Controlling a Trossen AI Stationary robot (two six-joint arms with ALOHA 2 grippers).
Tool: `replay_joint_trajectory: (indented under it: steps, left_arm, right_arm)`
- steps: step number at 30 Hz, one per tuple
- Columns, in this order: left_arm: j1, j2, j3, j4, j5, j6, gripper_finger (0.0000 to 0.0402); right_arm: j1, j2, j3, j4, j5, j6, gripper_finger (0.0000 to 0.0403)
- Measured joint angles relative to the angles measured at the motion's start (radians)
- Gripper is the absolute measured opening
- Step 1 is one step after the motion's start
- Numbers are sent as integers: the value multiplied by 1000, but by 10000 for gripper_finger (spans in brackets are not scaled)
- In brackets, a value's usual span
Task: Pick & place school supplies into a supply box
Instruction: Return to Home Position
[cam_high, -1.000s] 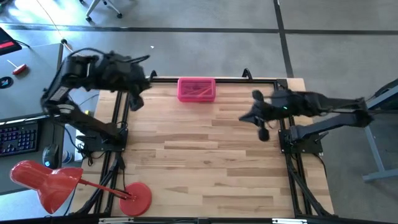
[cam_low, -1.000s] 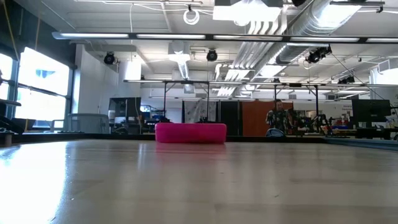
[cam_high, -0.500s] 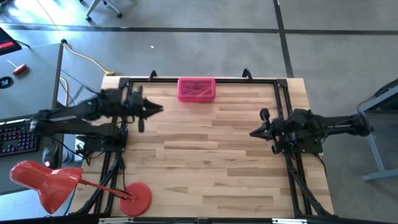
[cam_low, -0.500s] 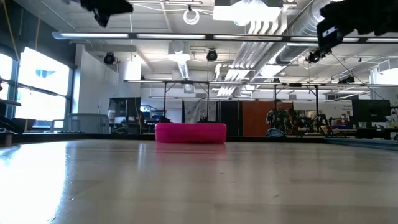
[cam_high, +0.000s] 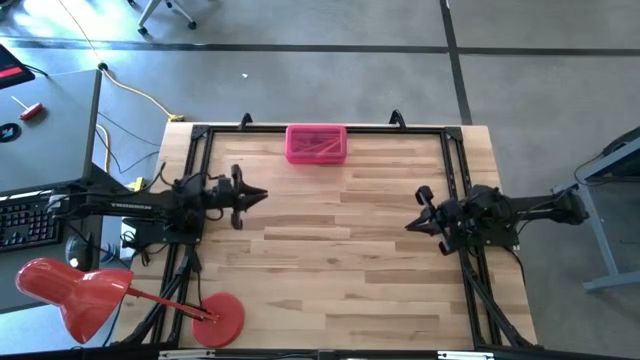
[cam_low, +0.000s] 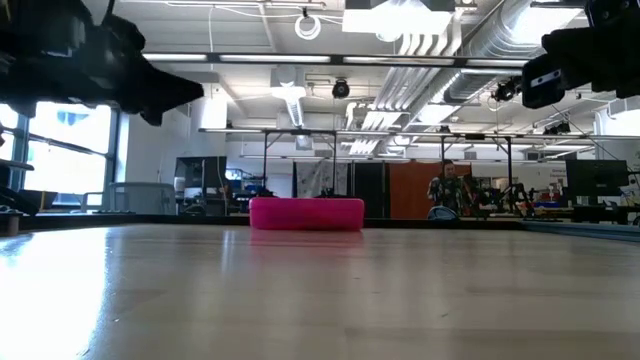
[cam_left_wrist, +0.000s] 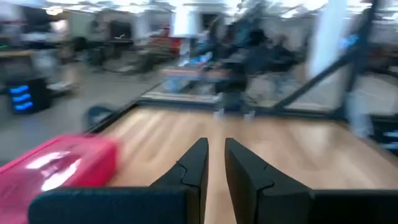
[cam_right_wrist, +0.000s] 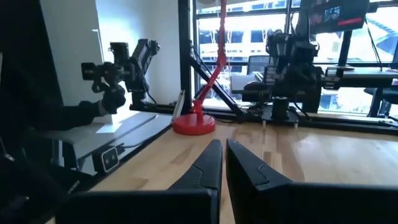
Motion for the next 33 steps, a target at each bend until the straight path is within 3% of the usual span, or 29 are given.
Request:
replay_joint_trajectory:
  steps: [4,11,17,22,27,30,33]
  left_arm:
    - [0,-22,-9,-77,-112,-17,83]
    - [0,-91,-2,-165,-1,43,83]
    - [0,-288,-1,-306,-19,48,83]
    - [0,-441,-14,-443,76,20,83]
    - [-1,-512,-16,-541,0,53,83]
    - [0,-513,-17,-650,-31,44,83]
    - [0,-483,-17,-654,-25,16,83]
  right_arm:
    - [-1,-18,-14,-22,12,-5,0]
    - [-1,-20,-14,-43,19,-70,0]
    - [-1,-20,-14,-44,19,-108,0]
    - [-1,-20,-14,-41,61,-182,0]
    - [-1,-19,-14,-70,84,-161,0]
    - [-1,-17,-14,-113,55,-156,0]
    - [-1,-17,-14,-123,57,-151,0]
